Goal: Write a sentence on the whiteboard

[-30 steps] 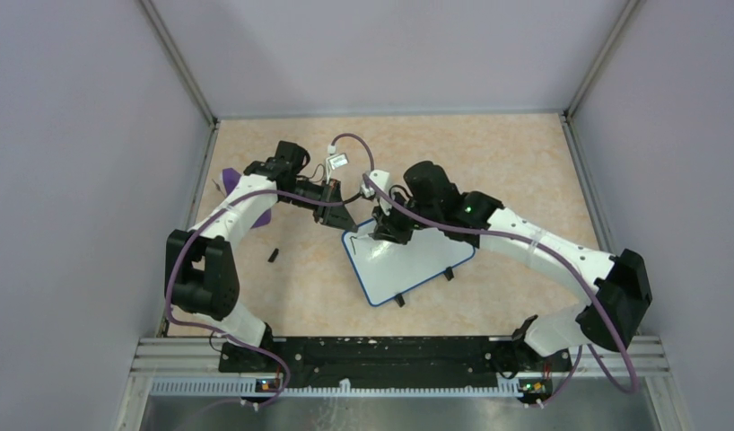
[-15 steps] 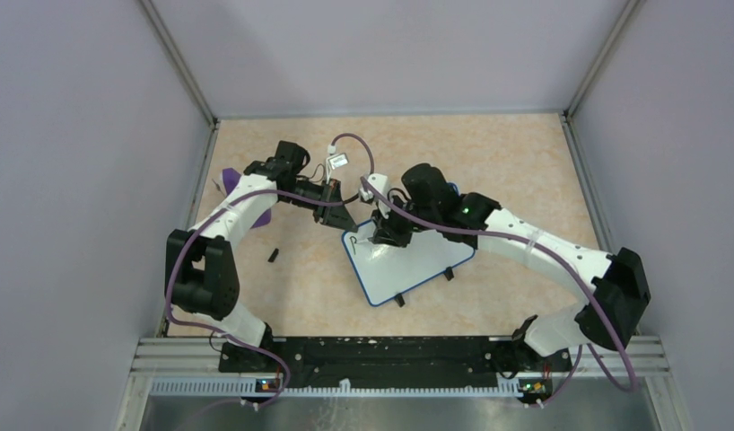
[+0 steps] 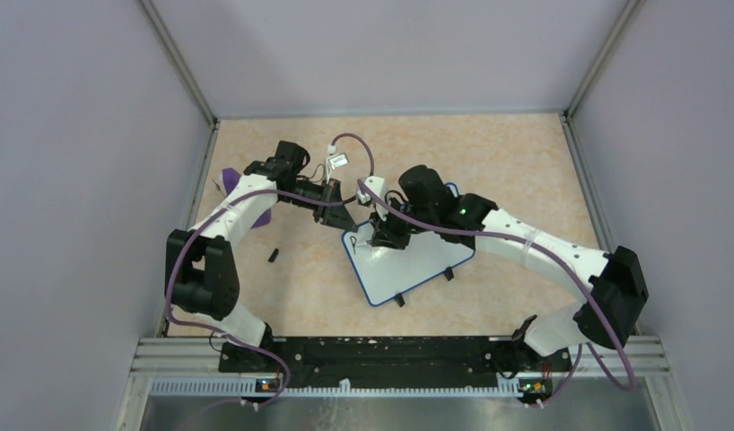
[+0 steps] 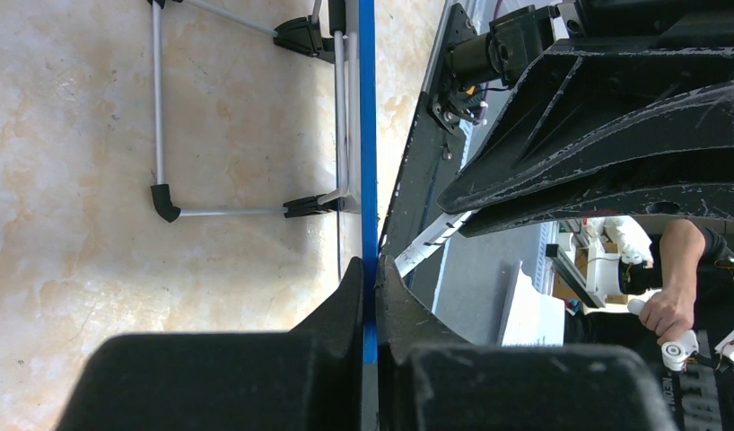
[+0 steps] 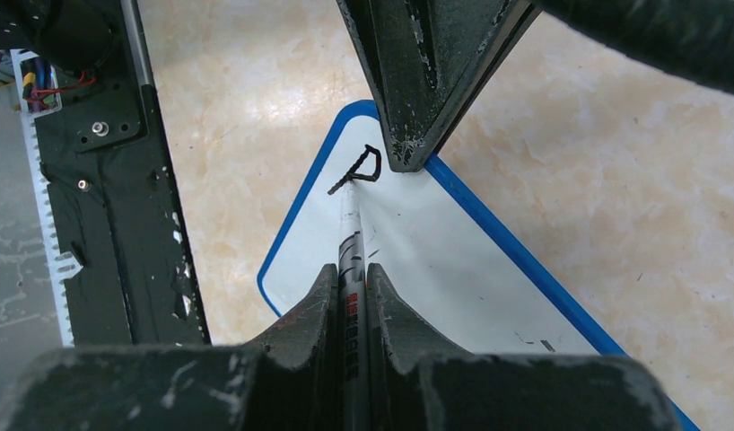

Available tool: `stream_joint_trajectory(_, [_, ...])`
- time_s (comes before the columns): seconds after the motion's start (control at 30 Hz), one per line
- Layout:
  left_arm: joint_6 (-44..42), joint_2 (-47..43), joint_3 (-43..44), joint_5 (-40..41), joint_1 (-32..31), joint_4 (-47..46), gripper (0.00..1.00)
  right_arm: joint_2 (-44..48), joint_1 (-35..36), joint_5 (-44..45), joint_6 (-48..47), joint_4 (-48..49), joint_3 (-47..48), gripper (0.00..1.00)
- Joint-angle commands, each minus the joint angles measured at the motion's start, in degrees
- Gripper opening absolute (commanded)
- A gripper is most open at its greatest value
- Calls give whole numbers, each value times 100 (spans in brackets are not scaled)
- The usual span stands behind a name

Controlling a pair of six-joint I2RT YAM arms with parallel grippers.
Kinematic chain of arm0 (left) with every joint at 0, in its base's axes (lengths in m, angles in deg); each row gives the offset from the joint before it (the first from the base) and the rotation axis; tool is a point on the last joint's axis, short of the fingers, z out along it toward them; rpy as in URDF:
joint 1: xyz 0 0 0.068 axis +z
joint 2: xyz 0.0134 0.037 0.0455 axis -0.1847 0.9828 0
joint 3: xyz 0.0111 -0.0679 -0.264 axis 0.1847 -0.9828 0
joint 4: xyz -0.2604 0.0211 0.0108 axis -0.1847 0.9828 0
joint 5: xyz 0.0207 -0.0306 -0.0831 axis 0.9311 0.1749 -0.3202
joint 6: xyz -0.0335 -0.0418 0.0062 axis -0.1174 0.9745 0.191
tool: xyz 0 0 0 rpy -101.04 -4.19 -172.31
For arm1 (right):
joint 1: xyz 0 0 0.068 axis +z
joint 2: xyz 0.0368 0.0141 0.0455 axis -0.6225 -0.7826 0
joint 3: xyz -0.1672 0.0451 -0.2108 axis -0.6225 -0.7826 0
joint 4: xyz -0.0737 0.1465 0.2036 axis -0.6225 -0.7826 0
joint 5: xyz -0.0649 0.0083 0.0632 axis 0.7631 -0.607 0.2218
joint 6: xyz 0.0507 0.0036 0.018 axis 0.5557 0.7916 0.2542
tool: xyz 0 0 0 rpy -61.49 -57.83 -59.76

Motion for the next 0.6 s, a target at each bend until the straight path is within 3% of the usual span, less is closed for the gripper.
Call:
stream_joint_trajectory(0.0, [-146,19,66,-43,-57,47,0,145,-75,412,-67,56,27,0])
stream_joint_trajectory(0.57, [-148,62,83,-45,-57,28,0,231,-67,321,-124,-6,-234,0])
